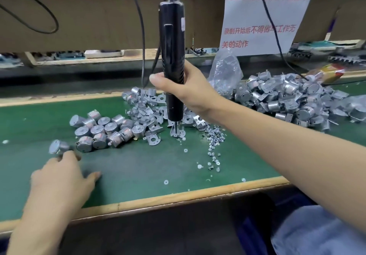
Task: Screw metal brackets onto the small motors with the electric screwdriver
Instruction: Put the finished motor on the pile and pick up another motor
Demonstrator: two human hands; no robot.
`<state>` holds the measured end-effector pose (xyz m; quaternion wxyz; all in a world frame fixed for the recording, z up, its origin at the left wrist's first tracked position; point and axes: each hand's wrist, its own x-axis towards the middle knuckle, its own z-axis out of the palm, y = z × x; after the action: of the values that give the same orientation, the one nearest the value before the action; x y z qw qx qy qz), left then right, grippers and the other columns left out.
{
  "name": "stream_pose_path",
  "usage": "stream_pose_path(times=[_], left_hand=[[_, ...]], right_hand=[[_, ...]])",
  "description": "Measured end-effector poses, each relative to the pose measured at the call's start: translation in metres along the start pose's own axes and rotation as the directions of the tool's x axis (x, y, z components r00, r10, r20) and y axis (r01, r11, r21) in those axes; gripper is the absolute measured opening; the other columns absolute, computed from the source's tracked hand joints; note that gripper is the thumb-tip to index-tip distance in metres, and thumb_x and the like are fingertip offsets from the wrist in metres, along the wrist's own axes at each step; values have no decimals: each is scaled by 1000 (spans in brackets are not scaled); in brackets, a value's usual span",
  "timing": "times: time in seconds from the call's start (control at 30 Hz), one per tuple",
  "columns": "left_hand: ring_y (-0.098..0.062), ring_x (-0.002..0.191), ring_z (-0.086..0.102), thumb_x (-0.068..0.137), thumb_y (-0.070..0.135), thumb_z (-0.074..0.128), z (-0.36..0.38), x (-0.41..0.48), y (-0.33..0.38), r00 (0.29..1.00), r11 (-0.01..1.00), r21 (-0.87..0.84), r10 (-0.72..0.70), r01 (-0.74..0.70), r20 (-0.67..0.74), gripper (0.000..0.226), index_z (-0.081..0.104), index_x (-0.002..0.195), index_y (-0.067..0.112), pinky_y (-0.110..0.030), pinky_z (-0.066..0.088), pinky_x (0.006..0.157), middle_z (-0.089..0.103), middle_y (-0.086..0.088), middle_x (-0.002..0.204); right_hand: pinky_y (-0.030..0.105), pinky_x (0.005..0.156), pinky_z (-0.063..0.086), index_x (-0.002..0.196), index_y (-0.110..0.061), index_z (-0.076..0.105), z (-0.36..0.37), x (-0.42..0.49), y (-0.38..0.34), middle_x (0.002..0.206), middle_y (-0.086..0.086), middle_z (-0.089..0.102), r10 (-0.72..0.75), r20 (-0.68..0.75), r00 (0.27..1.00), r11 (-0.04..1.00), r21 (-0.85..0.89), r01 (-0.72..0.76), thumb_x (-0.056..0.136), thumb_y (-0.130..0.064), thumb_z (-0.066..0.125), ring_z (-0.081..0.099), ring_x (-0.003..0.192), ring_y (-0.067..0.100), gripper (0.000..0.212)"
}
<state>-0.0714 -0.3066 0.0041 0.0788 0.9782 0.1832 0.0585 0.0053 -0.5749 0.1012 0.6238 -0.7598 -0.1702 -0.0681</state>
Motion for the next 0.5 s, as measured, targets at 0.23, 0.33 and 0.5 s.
stream_pose_path(times=[0.23,0.33,0.5], left_hand=[[-23,85,66,72,19,84,-8,-23,39,978,909,-369,208,-192,5,34,62,98,20,-33,45,76,70,2,89],[-2,66,65,71,18,85,-1,-36,62,935,828,-462,355,-317,-5,36,65,101,24,-21,47,72,68,13,90],[-4,74,60,75,20,84,20,-47,88,862,738,-483,501,-472,-78,34,68,105,24,-14,40,72,65,11,94]], right_hand=[[43,84,60,109,5,60,1,14,-13,90,22,67,-100,-111,989,977,179,118,93,-15,75,68,73,28,29],[35,58,49,97,-2,57,-2,14,-12,70,8,55,-115,-149,982,961,232,148,97,-31,68,51,56,20,31],[28,45,39,95,-6,55,-12,15,-3,60,7,46,-94,-116,989,944,306,126,95,-55,45,43,46,19,51]])
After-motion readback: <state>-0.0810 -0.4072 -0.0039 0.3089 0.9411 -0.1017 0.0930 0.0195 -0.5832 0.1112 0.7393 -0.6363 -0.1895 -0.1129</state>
